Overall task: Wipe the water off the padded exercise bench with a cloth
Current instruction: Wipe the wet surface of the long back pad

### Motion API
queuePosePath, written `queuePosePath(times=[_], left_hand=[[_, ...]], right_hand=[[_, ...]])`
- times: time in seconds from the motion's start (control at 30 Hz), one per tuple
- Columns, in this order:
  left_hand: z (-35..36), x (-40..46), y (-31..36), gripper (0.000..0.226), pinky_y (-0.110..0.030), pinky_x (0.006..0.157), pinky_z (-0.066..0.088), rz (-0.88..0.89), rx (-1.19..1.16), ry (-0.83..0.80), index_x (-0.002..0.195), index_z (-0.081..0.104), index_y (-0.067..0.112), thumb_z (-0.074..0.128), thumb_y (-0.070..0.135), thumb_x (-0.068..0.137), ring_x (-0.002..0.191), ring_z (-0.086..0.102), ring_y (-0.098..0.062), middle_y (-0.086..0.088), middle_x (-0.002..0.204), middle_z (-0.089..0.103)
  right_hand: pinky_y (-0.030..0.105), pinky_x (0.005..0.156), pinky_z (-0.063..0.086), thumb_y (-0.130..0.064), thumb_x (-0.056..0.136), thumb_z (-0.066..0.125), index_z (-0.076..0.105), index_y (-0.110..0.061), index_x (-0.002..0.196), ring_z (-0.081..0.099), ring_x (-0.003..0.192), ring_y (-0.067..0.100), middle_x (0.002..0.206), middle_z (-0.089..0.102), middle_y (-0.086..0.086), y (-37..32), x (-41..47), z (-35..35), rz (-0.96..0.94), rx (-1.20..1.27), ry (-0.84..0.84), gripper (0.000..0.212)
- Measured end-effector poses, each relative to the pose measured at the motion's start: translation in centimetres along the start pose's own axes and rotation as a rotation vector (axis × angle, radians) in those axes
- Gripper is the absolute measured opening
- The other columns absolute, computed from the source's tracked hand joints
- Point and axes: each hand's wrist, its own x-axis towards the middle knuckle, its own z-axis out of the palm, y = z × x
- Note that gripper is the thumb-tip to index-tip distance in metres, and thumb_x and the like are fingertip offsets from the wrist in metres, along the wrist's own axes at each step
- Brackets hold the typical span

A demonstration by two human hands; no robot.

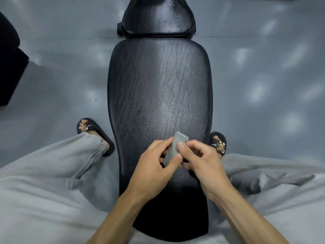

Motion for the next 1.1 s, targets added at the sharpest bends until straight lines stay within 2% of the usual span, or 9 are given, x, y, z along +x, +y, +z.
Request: queuePosePath(times=[0.2,0.3,0.47,0.57,0.63,0.77,0.9,1.03,1.1], left_hand=[[-2.4,-0.1,-0.2,0.041,-0.017,0.082,0.051,0.007,-0.014,-0.097,0.140,0.060,0.041,0.061,0.031,0.100,0.091,0.067,-0.003,0.009,0.106,0.069],[-3.3,0.0,-0.5,0.035,-0.041,0.097,0.053,-0.024,-0.069,-0.124,0.135,0.063,0.046,0.046,0.038,0.104,0.101,0.070,-0.020,0.002,0.108,0.076],[-4.2,-0.5,0.0,0.035,-0.037,0.100,0.051,-0.077,-0.314,-0.135,0.115,0.077,0.026,0.044,0.028,0.103,0.110,0.069,-0.014,0.000,0.113,0.077],[-4.7,-0.7,0.0,0.033,-0.032,0.102,0.047,-0.061,-0.294,-0.070,0.105,0.080,0.023,0.048,0.026,0.099,0.114,0.067,-0.010,0.007,0.113,0.076],[-5.1,-0.8,-0.3,0.034,-0.030,0.102,0.045,-0.045,-0.224,-0.028,0.095,0.080,0.012,0.049,0.026,0.096,0.116,0.063,-0.008,0.009,0.111,0.073],[-6.5,-0.8,0.4,0.050,-0.040,0.077,0.041,0.022,-0.139,0.035,0.077,0.058,-0.004,0.049,0.043,0.093,0.079,0.054,-0.010,-0.005,0.080,0.058],[-7.7,-0.6,1.9,0.058,-0.049,0.065,0.029,-0.001,-0.345,-0.003,0.082,0.046,-0.014,0.052,0.042,0.098,0.073,0.035,-0.022,-0.010,0.077,0.045],[-8.2,-0.4,2.9,0.028,-0.028,0.082,0.053,-0.003,-0.379,-0.088,0.110,0.071,0.001,0.060,0.026,0.102,0.091,0.065,-0.014,-0.009,0.099,0.074],[-8.3,-0.3,3.8,0.024,-0.021,0.078,0.054,-0.004,-0.367,-0.111,0.115,0.071,0.008,0.060,0.019,0.097,0.088,0.068,-0.011,-0.006,0.097,0.077]], right_hand=[[0.033,0.072,0.062,-0.025,0.082,0.074,0.070,-0.002,0.089,0.074,0.084,0.026,0.088,0.076,0.018,-0.9,0.3,1.0,0.007,-0.040,-0.048,0.025],[0.027,0.066,0.059,-0.027,0.078,0.075,0.073,-0.005,0.090,0.070,0.075,0.017,0.082,0.076,0.011,-1.0,0.1,1.4,-0.028,-0.099,-0.044,0.025],[0.037,0.075,0.058,-0.039,0.081,0.071,0.076,-0.009,0.087,0.073,0.080,0.020,0.087,0.077,0.012,-1.7,-0.4,1.9,-0.018,-0.108,-0.075,0.030],[0.042,0.082,0.061,-0.052,0.080,0.072,0.077,-0.011,0.091,0.074,0.092,0.026,0.098,0.077,0.014,-2.0,-0.8,2.4,0.009,-0.104,-0.127,0.043],[0.049,0.086,0.061,-0.046,0.082,0.077,0.075,-0.014,0.087,0.073,0.090,0.027,0.092,0.076,0.012,-1.8,-1.2,2.8,-0.004,-0.131,-0.130,0.032],[0.048,0.085,0.059,-0.025,0.085,0.073,0.074,-0.018,0.084,0.070,0.084,0.022,0.083,0.073,0.008,-1.4,-1.4,2.5,-0.011,-0.142,-0.115,0.008],[0.032,0.076,0.056,-0.015,0.089,0.066,0.072,-0.017,0.084,0.066,0.078,0.018,0.081,0.070,0.010,-1.5,-1.7,1.7,-0.030,-0.038,-0.137,0.008],[0.016,0.068,0.047,-0.022,0.088,0.067,0.067,-0.010,0.114,0.058,0.081,0.008,0.093,0.066,0.004,-2.7,-1.7,1.7,-0.063,0.053,-0.320,0.028],[0.017,0.071,0.049,-0.018,0.091,0.069,0.062,-0.008,0.128,0.064,0.090,0.009,0.106,0.071,0.007,-3.4,-1.5,1.9,-0.052,0.031,-0.411,0.039]])
